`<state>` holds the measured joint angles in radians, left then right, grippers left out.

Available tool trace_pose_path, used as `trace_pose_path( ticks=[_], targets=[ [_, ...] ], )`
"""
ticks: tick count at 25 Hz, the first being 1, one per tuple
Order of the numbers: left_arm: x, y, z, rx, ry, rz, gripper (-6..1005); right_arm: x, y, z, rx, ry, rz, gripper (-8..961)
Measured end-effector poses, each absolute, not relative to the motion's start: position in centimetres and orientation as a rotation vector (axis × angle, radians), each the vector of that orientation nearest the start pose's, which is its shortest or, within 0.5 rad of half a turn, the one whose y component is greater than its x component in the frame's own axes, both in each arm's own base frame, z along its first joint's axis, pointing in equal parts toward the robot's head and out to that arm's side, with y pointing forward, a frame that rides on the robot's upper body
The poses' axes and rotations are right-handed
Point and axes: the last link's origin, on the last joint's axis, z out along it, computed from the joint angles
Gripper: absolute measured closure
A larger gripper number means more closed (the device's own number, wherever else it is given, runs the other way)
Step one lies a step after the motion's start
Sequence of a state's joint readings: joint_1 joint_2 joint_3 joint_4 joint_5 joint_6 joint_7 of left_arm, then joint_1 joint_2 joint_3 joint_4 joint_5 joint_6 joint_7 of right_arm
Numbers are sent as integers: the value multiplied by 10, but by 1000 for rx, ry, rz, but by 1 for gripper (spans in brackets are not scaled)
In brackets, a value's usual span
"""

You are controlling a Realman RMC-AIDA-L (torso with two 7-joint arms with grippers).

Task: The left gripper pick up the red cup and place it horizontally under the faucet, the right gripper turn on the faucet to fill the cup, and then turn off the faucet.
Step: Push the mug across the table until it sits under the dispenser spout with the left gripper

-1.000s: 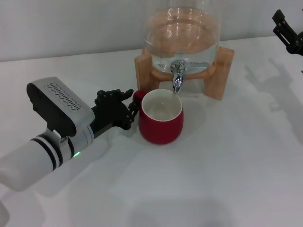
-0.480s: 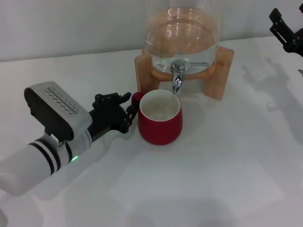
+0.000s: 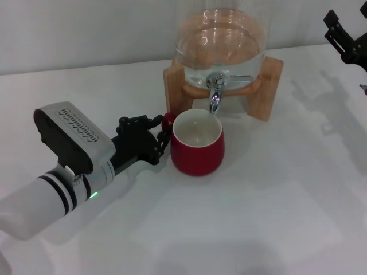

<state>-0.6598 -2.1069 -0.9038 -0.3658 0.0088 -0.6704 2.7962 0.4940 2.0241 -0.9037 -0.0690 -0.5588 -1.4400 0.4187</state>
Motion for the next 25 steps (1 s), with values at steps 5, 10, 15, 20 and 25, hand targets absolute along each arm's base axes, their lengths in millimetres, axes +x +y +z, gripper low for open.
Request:
trace_pose_path(
  ticks=[5, 10, 15, 20, 25],
  targets=[
    [-212, 360, -135, -2423, -204, -472, 714, 313, 344, 54, -1542, 365, 976, 112],
    [-215, 358, -135, -2421, -215, -470, 711, 313, 344, 54, -1545, 365, 975, 112],
    [-215, 358, -135, -2420, -216, -470, 708, 313, 344, 54, -1546, 364, 975, 111],
    [-217, 357, -135, -2419, -222, -461, 705, 313, 344, 54, -1546, 365, 976, 111],
    [-221, 355, -135, -2417, -234, -456, 702, 312, 344, 53, -1546, 366, 977, 112]
  ],
)
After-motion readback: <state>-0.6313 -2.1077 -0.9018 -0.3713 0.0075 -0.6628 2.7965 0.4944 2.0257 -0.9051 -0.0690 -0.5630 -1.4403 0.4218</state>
